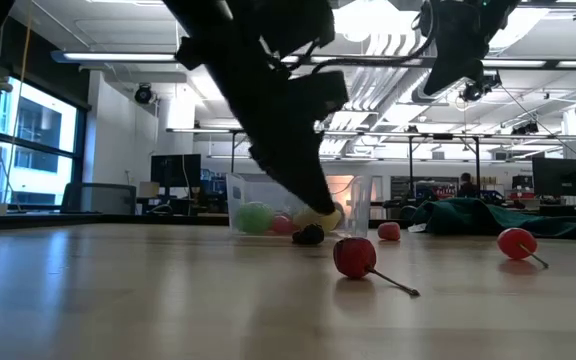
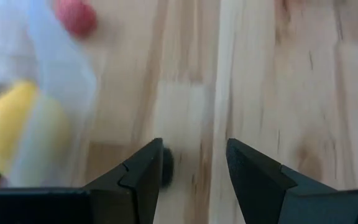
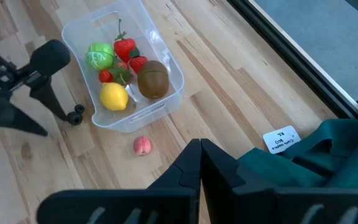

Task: Pick and placing Produce into tupperware
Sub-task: Put the blackberry into the transparent bin

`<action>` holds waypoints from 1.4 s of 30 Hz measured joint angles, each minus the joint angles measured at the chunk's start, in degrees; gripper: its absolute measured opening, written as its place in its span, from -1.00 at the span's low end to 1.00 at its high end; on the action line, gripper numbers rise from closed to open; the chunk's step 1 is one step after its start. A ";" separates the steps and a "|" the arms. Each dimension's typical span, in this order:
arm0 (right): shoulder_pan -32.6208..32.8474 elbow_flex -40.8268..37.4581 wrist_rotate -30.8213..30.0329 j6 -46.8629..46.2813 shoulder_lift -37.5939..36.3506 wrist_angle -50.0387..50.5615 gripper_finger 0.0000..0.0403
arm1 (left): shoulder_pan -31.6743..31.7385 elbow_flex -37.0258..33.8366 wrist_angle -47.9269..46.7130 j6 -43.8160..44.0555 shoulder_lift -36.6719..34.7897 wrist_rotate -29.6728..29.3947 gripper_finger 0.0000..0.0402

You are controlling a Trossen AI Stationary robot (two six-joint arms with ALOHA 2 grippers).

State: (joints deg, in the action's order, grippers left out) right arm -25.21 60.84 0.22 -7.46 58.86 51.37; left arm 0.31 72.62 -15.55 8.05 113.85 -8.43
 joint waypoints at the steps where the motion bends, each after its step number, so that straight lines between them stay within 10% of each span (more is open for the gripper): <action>1: 0.01 0.00 0.01 0.00 -0.01 0.01 -1.00 | -0.01 -0.23 -0.97 0.00 0.07 0.03 -0.16; 42: 0.02 0.04 0.01 0.00 0.01 0.01 -1.00 | 0.05 -0.18 -0.27 -2.25 3.23 -4.21 -0.16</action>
State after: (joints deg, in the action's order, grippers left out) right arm -25.20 60.88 0.23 -7.46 58.87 51.38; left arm 0.36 72.44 -15.81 5.80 117.08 -12.64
